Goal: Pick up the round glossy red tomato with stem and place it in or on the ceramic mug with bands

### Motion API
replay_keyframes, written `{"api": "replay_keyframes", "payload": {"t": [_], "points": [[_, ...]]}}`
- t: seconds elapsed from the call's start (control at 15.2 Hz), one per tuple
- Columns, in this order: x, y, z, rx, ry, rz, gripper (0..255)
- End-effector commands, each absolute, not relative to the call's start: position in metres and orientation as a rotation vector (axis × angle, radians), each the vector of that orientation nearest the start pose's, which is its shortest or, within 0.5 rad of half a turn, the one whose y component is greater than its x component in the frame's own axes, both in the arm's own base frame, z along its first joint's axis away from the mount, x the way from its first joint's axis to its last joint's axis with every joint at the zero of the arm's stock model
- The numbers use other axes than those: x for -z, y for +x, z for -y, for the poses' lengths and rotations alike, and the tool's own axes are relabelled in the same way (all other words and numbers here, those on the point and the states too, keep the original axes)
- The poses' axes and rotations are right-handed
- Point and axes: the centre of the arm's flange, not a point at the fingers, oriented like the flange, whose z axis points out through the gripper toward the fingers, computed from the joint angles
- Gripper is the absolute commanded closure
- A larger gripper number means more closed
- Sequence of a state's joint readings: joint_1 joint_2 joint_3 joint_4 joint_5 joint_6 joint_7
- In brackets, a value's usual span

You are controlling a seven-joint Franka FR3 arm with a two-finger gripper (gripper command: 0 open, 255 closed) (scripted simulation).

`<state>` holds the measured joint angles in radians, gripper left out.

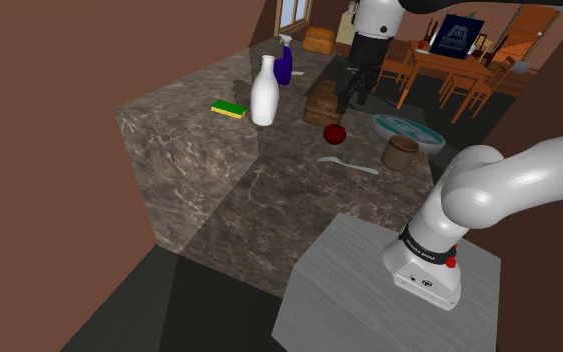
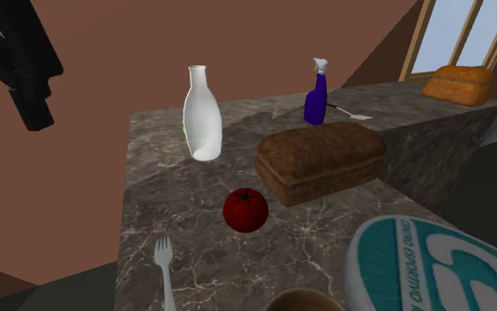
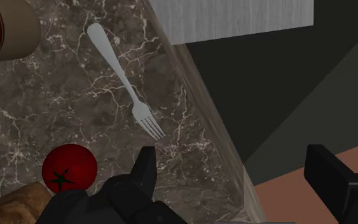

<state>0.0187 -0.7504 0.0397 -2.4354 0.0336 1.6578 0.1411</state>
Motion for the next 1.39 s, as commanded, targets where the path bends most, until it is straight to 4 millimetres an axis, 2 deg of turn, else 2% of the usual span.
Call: {"api": "replay_keyframes", "payload": {"t": [0.0,0.66,1.32], "points": [[-0.549,0.320,-0.024,-0.044,-3.134,-0.152,0],[-0.467,0.409,0.022,-0.164,-3.298,-0.428,0],[-0.389,0.483,0.096,-0.298,-3.430,-0.737,0]]}}
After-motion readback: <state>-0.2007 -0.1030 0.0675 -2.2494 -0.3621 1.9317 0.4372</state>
